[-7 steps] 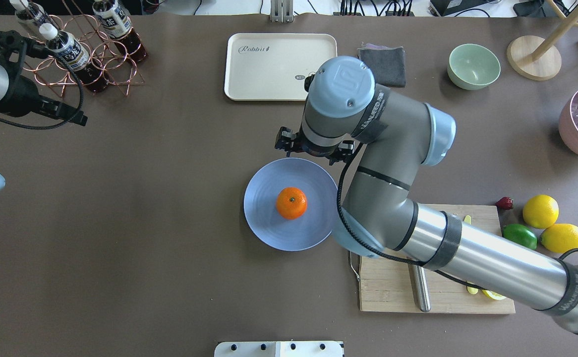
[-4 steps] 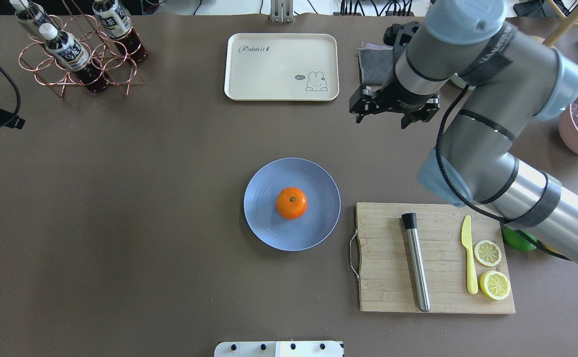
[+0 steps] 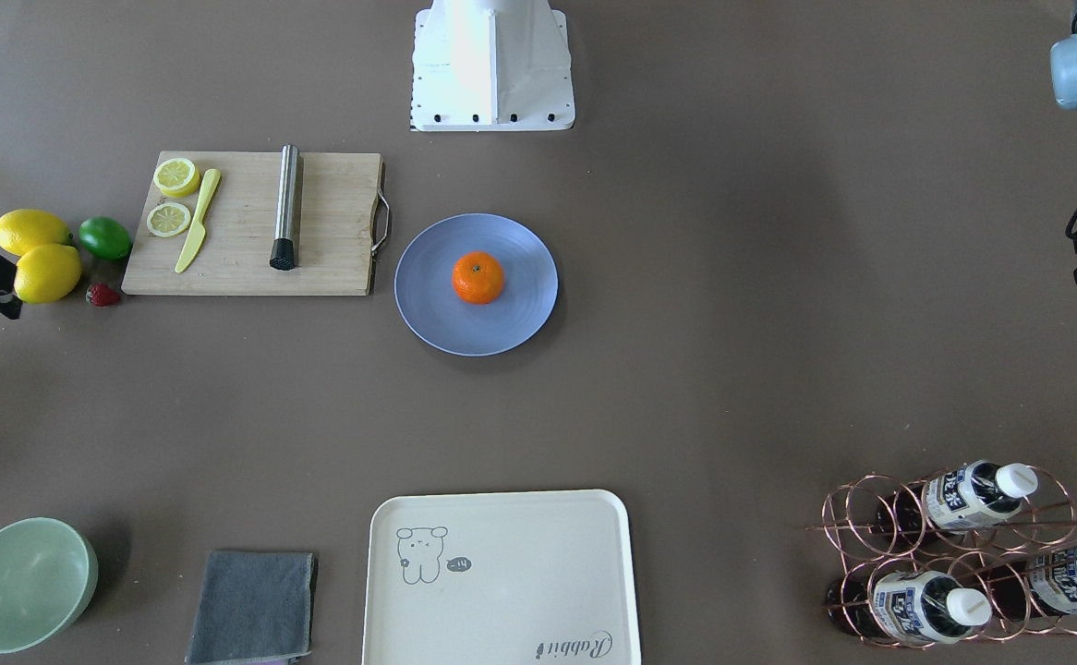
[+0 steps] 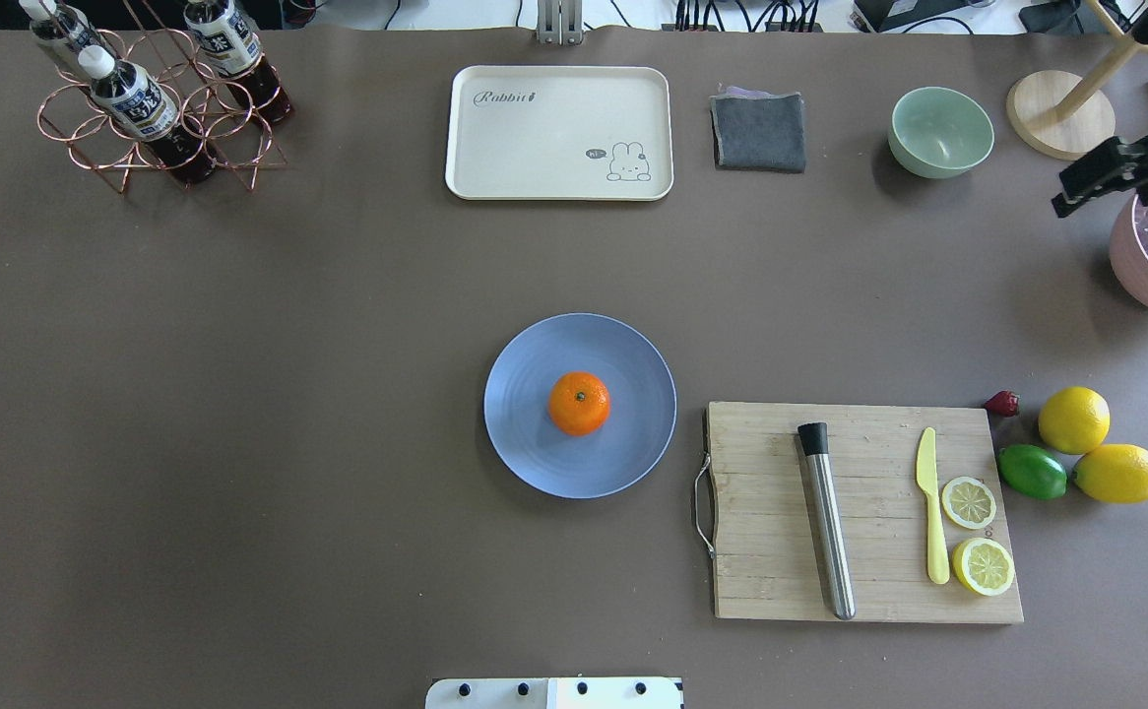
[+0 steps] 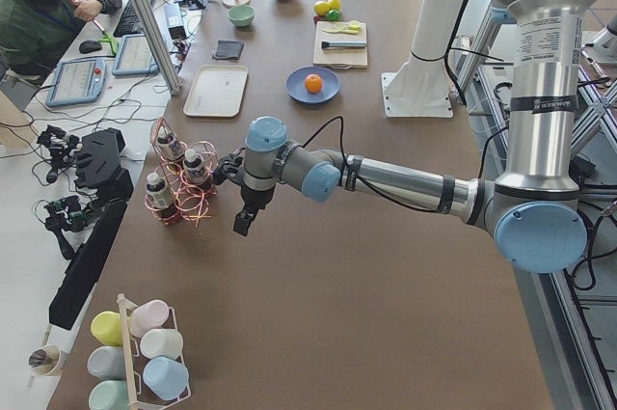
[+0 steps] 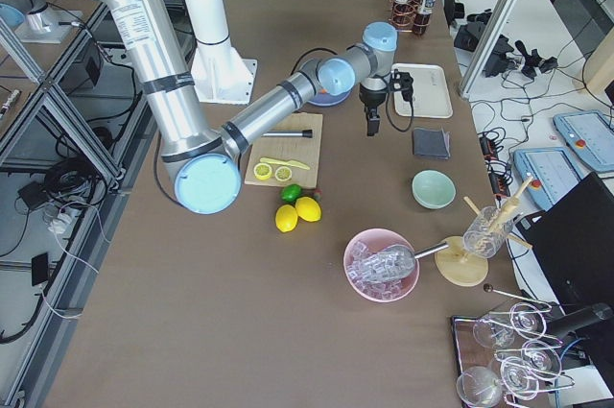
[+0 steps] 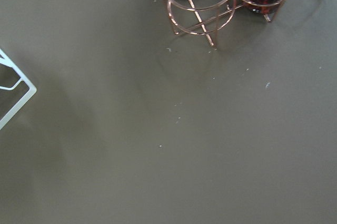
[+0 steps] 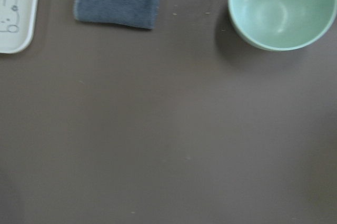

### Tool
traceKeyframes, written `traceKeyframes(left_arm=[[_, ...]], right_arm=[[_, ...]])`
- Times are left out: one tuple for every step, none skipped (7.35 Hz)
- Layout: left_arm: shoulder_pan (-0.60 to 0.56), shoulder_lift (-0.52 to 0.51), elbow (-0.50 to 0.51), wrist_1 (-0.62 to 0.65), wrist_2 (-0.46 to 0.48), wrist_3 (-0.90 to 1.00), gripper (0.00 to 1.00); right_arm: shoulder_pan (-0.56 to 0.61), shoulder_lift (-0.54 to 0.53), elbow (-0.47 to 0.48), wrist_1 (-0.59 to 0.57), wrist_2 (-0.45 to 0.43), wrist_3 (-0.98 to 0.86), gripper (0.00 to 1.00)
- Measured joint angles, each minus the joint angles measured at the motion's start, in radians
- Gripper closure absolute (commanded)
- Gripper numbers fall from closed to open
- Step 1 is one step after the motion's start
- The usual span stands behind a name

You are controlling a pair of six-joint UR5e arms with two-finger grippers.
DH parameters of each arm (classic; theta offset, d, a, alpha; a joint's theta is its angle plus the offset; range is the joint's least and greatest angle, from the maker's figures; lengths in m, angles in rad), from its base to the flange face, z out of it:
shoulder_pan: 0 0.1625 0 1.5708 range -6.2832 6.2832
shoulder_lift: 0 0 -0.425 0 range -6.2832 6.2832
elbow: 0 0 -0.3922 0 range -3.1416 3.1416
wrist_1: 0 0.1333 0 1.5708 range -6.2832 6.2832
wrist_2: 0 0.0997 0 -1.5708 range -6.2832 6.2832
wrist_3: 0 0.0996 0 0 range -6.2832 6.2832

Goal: Pick orange to plate

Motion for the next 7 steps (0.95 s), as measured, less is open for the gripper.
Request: traceKeyframes(left_arm=[[-0.039,0.003,0.020,0.016,-0.024,0.023,0.02],[-0.087,0.005,0.046,0.022,-0.089,0.032,0.02],[-0.131,0.005,0.069,0.023,-0.150,0.035,0.02],[-0.160,0.004,0.083,0.026,-0.180,0.050,0.02],[-0.190,0.005,0.093,0.043,-0.191,0.094,0.02],[-0.220,0.013,0.100,0.073,-0.199,0.142,0.02],[-0.239,0.027,0.100,0.095,-0.207,0.171,0.02]], right_arm=[[0.081,-0.064,-0.012,-0.011,0.012,-0.137,0.00],[0.152,-0.118,-0.034,-0.017,0.016,-0.255,0.00],[0.212,-0.156,-0.076,-0.017,0.018,-0.338,0.00],[0.254,-0.177,-0.132,-0.013,0.019,-0.387,0.00],[0.275,-0.186,-0.182,-0.009,0.018,-0.409,0.00],[0.285,-0.190,-0.211,-0.007,0.016,-0.416,0.00],[0.294,-0.195,-0.224,-0.006,0.015,-0.415,0.00]])
